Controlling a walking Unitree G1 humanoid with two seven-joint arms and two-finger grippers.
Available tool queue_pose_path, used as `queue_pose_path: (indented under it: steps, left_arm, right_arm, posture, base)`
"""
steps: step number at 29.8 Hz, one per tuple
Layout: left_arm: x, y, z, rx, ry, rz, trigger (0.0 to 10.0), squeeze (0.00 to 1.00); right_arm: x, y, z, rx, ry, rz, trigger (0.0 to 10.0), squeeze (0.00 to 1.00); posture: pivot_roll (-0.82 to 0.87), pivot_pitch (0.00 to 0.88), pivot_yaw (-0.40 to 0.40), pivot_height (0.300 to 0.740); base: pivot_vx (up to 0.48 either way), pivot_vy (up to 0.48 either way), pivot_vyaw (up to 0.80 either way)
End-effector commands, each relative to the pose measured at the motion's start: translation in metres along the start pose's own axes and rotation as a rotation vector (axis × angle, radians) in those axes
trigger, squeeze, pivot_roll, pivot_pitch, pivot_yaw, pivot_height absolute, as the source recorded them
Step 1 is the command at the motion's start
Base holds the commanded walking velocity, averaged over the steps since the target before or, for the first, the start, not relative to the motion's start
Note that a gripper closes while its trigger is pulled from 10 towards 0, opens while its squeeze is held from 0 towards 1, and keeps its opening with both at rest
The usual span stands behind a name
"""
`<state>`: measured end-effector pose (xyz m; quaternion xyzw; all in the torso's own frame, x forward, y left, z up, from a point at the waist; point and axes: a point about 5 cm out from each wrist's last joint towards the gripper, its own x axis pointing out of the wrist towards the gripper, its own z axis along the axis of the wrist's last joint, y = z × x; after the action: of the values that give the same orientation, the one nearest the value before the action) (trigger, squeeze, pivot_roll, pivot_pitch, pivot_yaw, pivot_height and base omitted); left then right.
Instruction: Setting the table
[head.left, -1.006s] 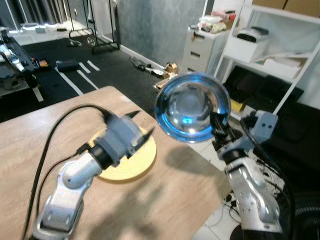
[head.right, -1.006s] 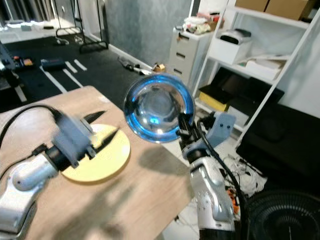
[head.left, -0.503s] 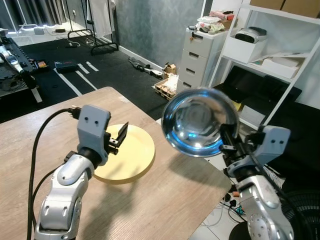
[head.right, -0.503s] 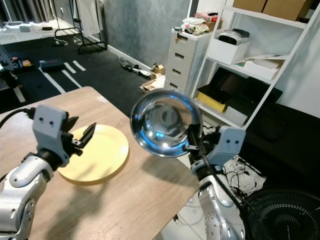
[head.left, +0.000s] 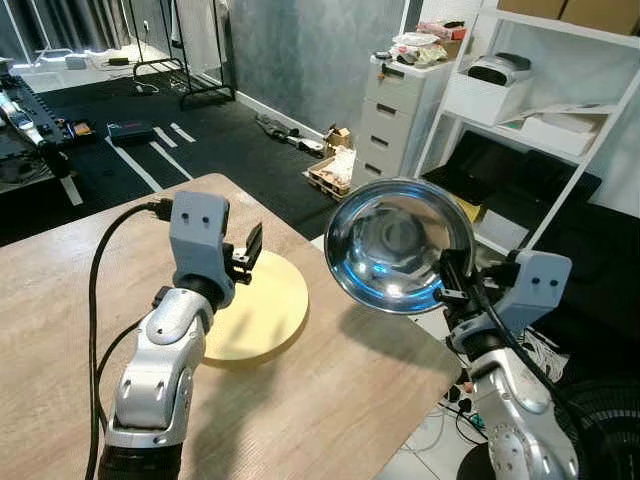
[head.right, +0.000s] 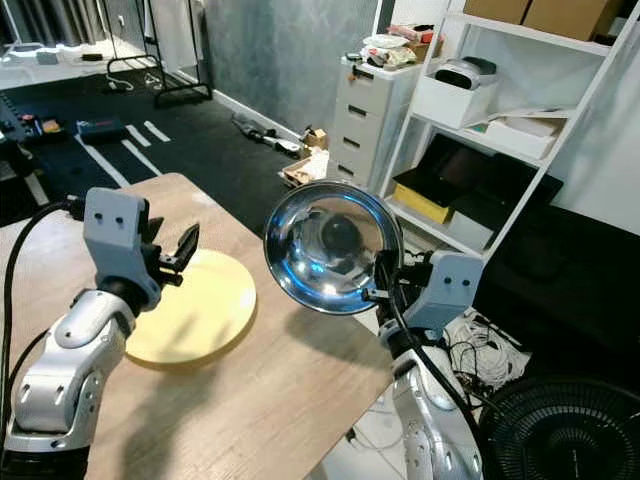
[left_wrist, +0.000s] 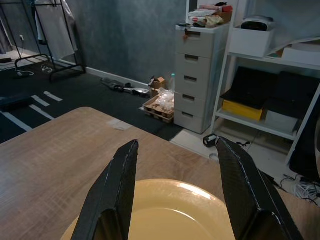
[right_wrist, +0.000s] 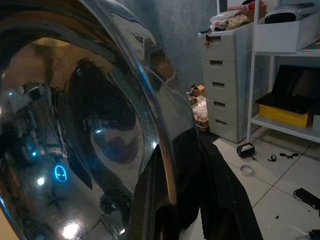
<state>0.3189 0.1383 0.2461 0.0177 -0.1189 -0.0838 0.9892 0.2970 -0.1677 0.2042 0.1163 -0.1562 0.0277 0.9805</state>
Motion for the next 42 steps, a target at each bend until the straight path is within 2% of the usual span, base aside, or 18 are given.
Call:
queue_pose_path:
  steps: [1, 42]
  left_arm:
    - [0.0013, 0.0015, -0.0008, -0.001, 0.002, 0.013, 10.0, 0.0]
    - [0.0041, 0.0019, -0.0021, -0.004, -0.004, 0.004, 10.0, 0.0]
  right_arm:
    - [0.001, 0.0007, 0.0018, -0.005, -0.016, -0.005, 10.0, 0.0]
    - [0.0004, 0.0003, -0.0027, -0.034, 0.004, 0.004, 10.0, 0.0]
  posture:
    - [0.13, 0.077, 0.05, 0.74]
    - [0.12, 0.067, 0.054, 0.74]
  base:
    - [0.0, 0.0, 0.0]
    - [-0.308, 0.0, 0.0]
